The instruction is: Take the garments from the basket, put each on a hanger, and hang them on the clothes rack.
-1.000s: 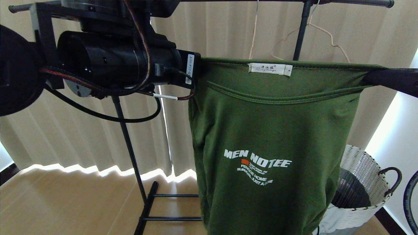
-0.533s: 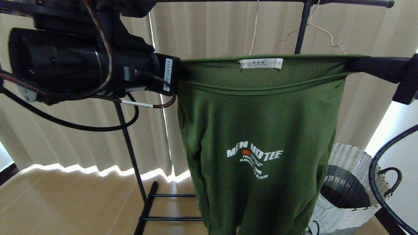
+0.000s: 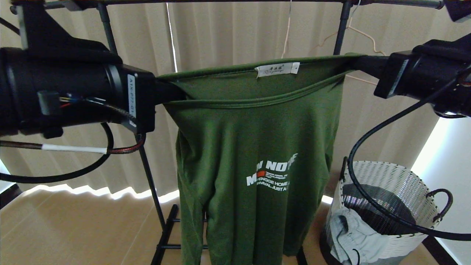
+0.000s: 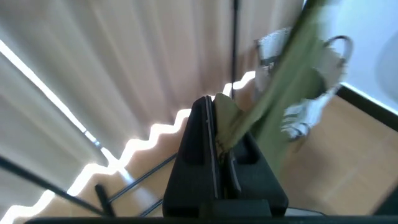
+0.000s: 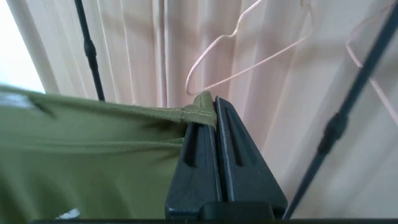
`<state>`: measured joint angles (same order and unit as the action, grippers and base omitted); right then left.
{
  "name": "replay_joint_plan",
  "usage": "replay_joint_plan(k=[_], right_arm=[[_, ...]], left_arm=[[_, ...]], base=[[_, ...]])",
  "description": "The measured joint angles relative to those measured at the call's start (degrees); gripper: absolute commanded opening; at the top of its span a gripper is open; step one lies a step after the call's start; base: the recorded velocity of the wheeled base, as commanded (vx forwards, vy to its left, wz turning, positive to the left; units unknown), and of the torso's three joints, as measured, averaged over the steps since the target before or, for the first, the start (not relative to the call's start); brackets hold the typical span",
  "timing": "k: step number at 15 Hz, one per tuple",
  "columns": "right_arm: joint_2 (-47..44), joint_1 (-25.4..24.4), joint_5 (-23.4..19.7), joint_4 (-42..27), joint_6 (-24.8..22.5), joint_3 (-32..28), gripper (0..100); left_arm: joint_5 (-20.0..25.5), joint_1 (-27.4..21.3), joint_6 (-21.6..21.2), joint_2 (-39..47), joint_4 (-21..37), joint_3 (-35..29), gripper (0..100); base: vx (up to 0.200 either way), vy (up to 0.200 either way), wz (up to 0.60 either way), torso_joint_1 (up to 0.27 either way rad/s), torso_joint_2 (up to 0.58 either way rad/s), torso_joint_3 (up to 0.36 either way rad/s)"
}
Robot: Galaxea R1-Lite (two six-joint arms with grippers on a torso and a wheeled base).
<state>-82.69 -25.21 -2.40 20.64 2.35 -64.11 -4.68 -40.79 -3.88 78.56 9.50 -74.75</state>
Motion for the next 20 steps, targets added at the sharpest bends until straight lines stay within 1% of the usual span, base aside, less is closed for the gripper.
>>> replay_joint_plan(k=[3,8,11,13,15,17,20], right_arm=[[-3.3,0.0,-0.1,1.7,0.1,-1.5,0],[-3.9,0.0,0.3,0.8,0.0,-1.9,0],[-1.9,0.0,0.5,-3.2,0.0,-2.6,0],[0.7,0.0,0.5,-6.9,-0.1,-3.2,0],[3.8,0.0,0.5,-10.9,-0.1,-3.3,0],[6.3,0.0,0.4,-12.1,-0.1,-2.4,0],[7.3,0.0,0.3,-11.9,-0.1,-1.0,0]], left_arm=[[0.0,-3.1,0.0,-3.1,0.0,1.5,0],[-0.4,-4.0,-0.1,-4.1,-0.1,1.5,0],[-0.6,-2.0,-0.4,-2.3,0.0,-3.1,0],[-0.6,0.5,-0.3,0.8,-0.1,-7.9,0],[-0.7,2.3,0.2,4.0,-0.5,-10.8,0],[-0.7,2.8,1.7,5.7,-0.6,-10.3,0],[-0.7,2.5,3.5,6.0,-1.3,-5.9,0]], base=[[0.000,0.000,0.00,0.000,0.00,0.000],[0.000,0.000,0.00,0.000,0.00,0.000],[0.000,0.000,0.00,0.000,0.00,0.000],[0.000,0.000,0.00,0.000,0.00,0.000],[0.000,0.000,0.00,0.000,0.00,0.000],[0.000,0.000,0.00,0.000,0.00,0.000],[0.000,0.000,0.00,0.000,0.00,0.000]])
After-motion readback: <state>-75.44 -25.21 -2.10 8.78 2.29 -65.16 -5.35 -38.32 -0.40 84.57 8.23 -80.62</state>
